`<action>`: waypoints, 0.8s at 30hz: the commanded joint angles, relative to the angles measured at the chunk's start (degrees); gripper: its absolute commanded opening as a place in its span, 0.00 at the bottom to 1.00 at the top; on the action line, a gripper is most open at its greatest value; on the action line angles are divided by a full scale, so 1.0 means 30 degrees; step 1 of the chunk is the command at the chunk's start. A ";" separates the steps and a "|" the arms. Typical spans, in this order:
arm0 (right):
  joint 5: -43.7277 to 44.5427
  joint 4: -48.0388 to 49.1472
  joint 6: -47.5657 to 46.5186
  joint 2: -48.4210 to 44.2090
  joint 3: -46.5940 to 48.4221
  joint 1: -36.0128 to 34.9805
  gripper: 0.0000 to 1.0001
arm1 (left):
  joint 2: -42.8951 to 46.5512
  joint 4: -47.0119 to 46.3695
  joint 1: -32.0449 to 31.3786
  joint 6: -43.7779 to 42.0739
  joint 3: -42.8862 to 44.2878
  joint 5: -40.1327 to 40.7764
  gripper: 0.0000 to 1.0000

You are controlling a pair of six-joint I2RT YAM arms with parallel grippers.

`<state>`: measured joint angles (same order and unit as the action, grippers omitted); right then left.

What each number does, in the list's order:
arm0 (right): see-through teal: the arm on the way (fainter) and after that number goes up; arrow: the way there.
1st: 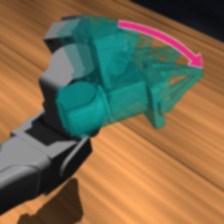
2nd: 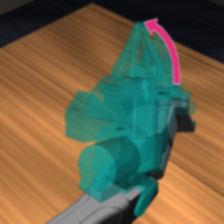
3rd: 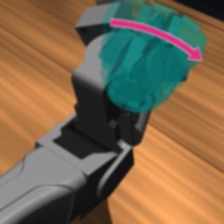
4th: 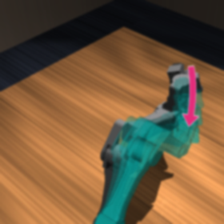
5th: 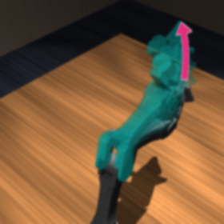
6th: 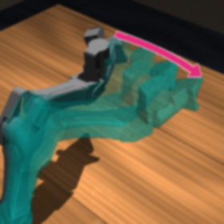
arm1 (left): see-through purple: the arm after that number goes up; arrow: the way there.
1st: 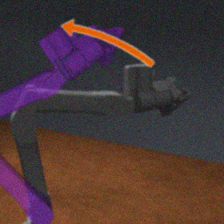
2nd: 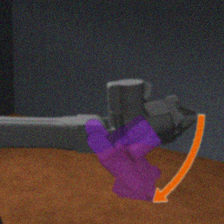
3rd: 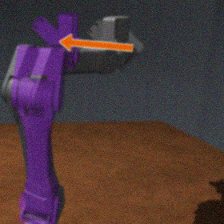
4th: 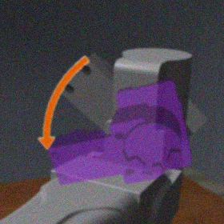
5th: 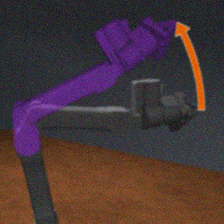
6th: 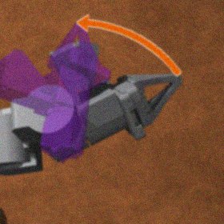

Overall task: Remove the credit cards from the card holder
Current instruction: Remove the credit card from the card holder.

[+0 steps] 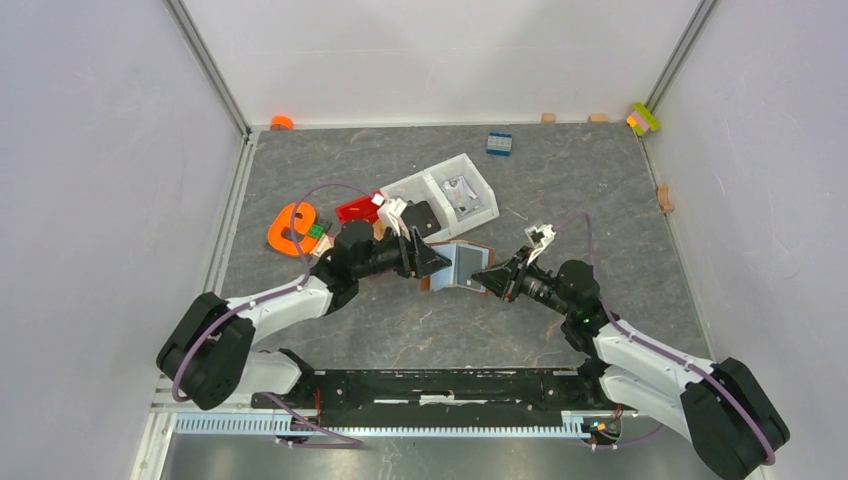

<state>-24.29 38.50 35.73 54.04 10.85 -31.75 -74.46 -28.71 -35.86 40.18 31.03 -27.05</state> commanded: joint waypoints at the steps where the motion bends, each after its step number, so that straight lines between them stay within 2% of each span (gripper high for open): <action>1: 0.0267 0.0935 -0.0104 -0.0846 0.0275 0.0065 0.07 | -0.0003 0.0473 -0.0058 -0.1053 0.0840 0.0022 0.60; 4: 0.0382 0.0659 -0.0106 -0.1277 0.0300 0.0102 0.06 | 0.0524 0.0170 -0.0060 -0.1059 0.0597 -0.0014 0.49; 7: 0.0322 0.0380 -0.0017 -0.1595 0.0411 0.0167 0.04 | 0.1100 -0.0076 -0.0059 -0.1086 0.0332 0.0107 0.47; 10: 0.0139 -0.0004 0.0131 -0.1924 0.0557 0.0322 0.03 | 0.1847 0.1066 -0.0059 -0.1525 0.0299 0.1472 0.65; 11: 0.0135 -0.0070 0.0160 -0.2030 0.0553 0.0403 0.03 | 0.2099 0.1844 -0.0060 -0.1712 0.0385 0.2369 0.68; 14: 0.0291 -0.0323 0.0218 -0.2496 0.0542 0.0575 0.02 | 0.2526 0.5024 -0.0060 -0.2124 0.0873 0.6178 0.70; 16: 0.0396 -0.0410 0.0220 -0.2686 0.0469 0.0636 0.02 | 0.2495 0.6333 -0.0074 -0.2325 0.1245 0.7453 0.70; 21: 0.0918 -0.0859 0.0121 -0.2721 0.0510 0.0754 0.02 | 0.2403 0.7635 -0.0082 -0.2324 0.1844 0.8330 0.73; 24: 0.2677 -0.2660 -0.0200 -0.2751 0.0801 0.0739 0.02 | 0.3559 0.8129 -0.0198 -0.2458 0.1688 0.8943 0.73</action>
<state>-21.80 33.30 35.92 46.85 10.85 -29.71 -67.57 -8.75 -36.12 35.81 34.44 -6.39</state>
